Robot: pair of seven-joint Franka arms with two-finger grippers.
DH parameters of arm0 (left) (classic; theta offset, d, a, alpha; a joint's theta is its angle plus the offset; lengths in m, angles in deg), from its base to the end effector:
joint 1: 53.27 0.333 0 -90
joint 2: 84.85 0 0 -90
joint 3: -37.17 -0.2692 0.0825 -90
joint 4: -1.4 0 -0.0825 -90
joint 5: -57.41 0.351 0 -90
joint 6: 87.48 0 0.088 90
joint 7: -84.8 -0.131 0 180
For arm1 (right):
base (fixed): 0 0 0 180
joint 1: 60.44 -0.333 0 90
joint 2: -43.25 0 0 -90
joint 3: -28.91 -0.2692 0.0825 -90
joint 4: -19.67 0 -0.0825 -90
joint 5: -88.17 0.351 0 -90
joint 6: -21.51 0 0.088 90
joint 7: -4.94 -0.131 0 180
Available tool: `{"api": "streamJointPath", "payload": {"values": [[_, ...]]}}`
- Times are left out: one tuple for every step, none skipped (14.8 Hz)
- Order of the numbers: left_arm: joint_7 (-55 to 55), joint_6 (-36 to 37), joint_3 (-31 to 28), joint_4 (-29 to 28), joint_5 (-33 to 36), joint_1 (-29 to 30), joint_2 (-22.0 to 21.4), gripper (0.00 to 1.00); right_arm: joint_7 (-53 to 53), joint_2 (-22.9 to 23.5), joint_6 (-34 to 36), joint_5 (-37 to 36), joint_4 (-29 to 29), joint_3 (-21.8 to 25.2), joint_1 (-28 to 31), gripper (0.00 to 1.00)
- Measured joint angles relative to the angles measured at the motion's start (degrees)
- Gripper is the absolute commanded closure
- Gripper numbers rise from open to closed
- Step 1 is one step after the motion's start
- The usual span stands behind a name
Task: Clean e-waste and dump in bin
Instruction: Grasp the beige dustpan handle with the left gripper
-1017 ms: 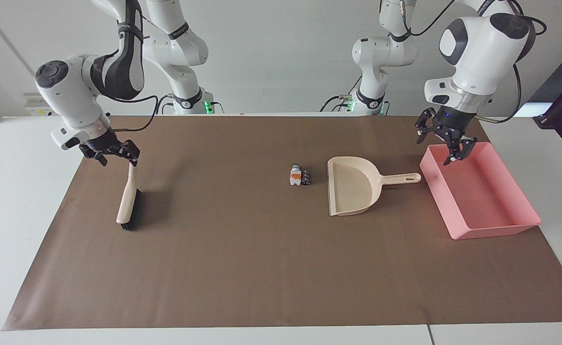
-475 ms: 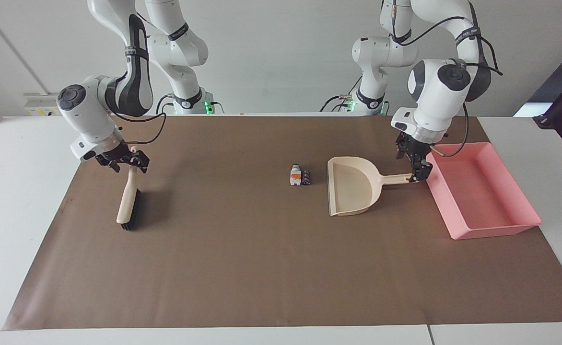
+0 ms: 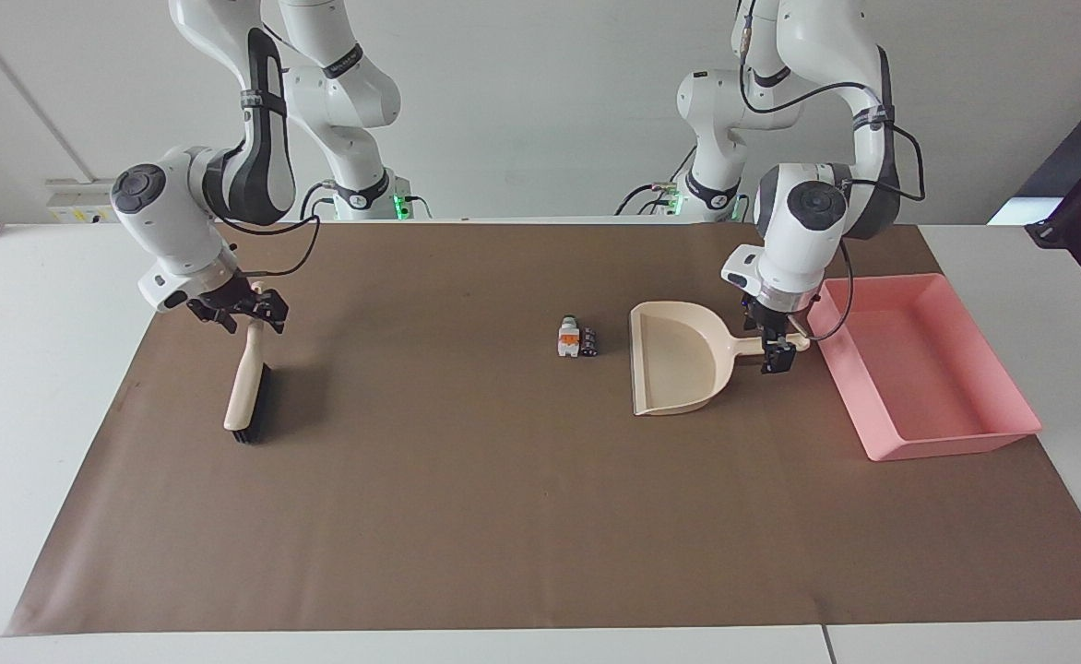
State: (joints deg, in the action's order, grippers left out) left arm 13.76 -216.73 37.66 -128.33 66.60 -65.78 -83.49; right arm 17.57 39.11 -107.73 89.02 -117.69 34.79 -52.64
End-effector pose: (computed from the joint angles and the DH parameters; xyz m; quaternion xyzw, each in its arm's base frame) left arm 0.4808 -0.1035 0.2983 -0.7058 0.7055 0.0436 0.0457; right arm 0.4412 -0.1062 0.2903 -0.9993 0.0138 0.0319 0.0170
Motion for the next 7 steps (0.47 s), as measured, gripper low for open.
{"api": "streamJointPath", "payload": {"values": [[0.06, -0.34, -0.01, -0.71, 0.4, 0.0, -0.21, 0.03, 0.25, 0.0, 0.0, 0.01, -0.01, 0.0, 0.0, 0.44], [0.28, -0.5, -0.01, -1.24, 0.58, -0.03, -0.49, 0.05, 0.28, 0.0, 0.0, 0.01, -0.02, 0.0, 0.0, 0.51], [0.65, -0.55, 0.0, -1.63, 0.64, -0.2, -0.8, 0.06, 0.29, 0.0, 0.0, 0.01, -0.04, 0.0, 0.0, 0.58], [1.11, -0.58, 0.0, -1.89, 0.67, -0.63, -1.07, 0.08, 0.29, 0.0, 0.0, 0.01, -0.06, 0.0, 0.0, 0.72], [1.5, -0.64, 0.05, -2.04, 0.69, -1.06, -1.28, 0.13, 0.31, 0.0, 0.0, 0.01, -0.07, 0.0, 0.0, 0.86], [1.7, -0.89, 0.04, -2.1, 0.71, -1.4, -1.42, 0.15, 0.31, 0.0, 0.0, 0.01, -0.09, -0.01, 0.0, 1.0], [1.85, -1.43, 0.05, -2.13, 0.72, -1.55, -1.48, 0.21, 0.31, 0.0, 0.01, 0.03, -0.12, 0.0, 0.0, 1.0]]}}
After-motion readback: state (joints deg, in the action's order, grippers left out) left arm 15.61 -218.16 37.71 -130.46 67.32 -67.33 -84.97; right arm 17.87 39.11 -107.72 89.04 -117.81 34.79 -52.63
